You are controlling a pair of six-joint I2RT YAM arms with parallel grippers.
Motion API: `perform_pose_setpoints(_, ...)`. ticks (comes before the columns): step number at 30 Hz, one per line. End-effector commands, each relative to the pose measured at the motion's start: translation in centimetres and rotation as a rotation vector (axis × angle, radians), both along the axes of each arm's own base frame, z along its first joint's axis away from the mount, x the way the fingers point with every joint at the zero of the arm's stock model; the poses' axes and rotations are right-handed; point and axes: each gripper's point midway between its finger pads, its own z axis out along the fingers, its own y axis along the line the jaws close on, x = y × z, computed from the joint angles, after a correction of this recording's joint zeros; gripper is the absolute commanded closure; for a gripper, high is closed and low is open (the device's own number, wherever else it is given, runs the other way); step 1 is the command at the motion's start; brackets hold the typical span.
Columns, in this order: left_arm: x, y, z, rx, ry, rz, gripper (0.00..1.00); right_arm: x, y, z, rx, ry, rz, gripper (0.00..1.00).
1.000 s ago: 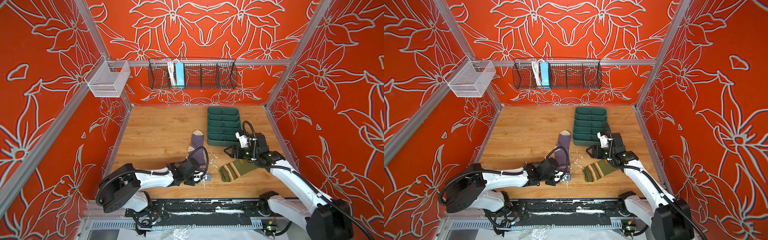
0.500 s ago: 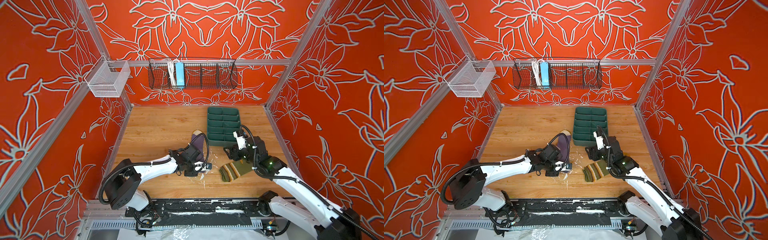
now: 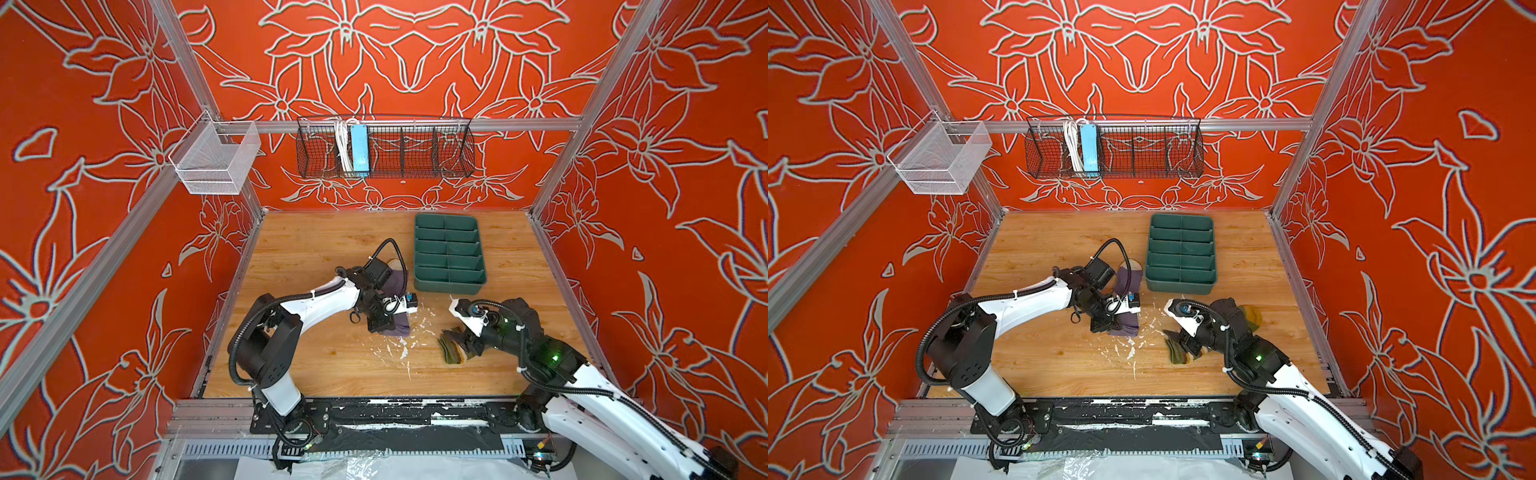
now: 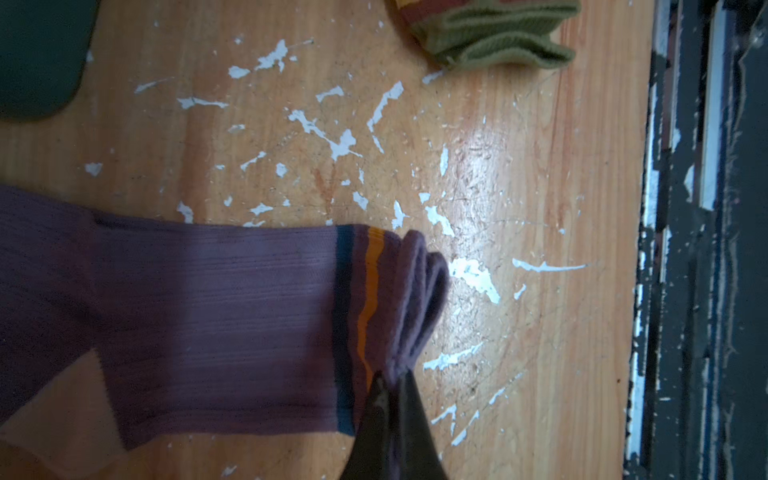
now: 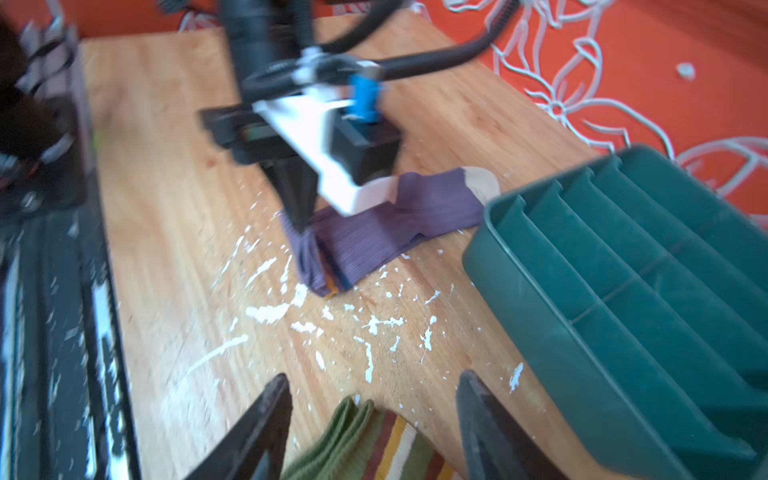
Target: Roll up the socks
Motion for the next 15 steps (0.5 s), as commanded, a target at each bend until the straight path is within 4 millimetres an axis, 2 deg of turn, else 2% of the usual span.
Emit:
perform_pose_setpoints(1, -2.0, -0.3, 0.2, -0.026, 0.126, -0.013, 1.00, -4.3, 0.1, -2.6, -0.165, -0.025, 0.292, 0.35)
perform_pose_setpoints(3, -1.9, -0.2, 0.1, -0.020, 0.129, -0.013, 1.00, -4.6, 0.7, -3.7, -0.192, -0.056, 0.343, 0.35)
perform_pose_setpoints(5, -1.9, -0.3, 0.1, -0.020, 0.131, -0.013, 1.00, -4.4, 2.1, -4.5, -0.187, -0.120, 0.371, 0.35)
perform_pose_setpoints(7, -1.9, -0.3, 0.1, -0.018, 0.131, -0.011, 1.00, -3.5, 4.1, -4.6, -0.184, -0.205, 0.384, 0.36)
perform_pose_setpoints(10, -1.8, -0.2, 0.0, -0.013, 0.134, -0.006, 1.00, -2.4, 6.8, -5.2, -0.186, -0.227, 0.391, 0.37)
perform_pose_setpoints(15, -1.8, -0.2, 0.0, -0.012, 0.134, -0.009, 1.00, -0.2, 9.7, -7.7, -0.221, -0.249, 0.375, 0.37)
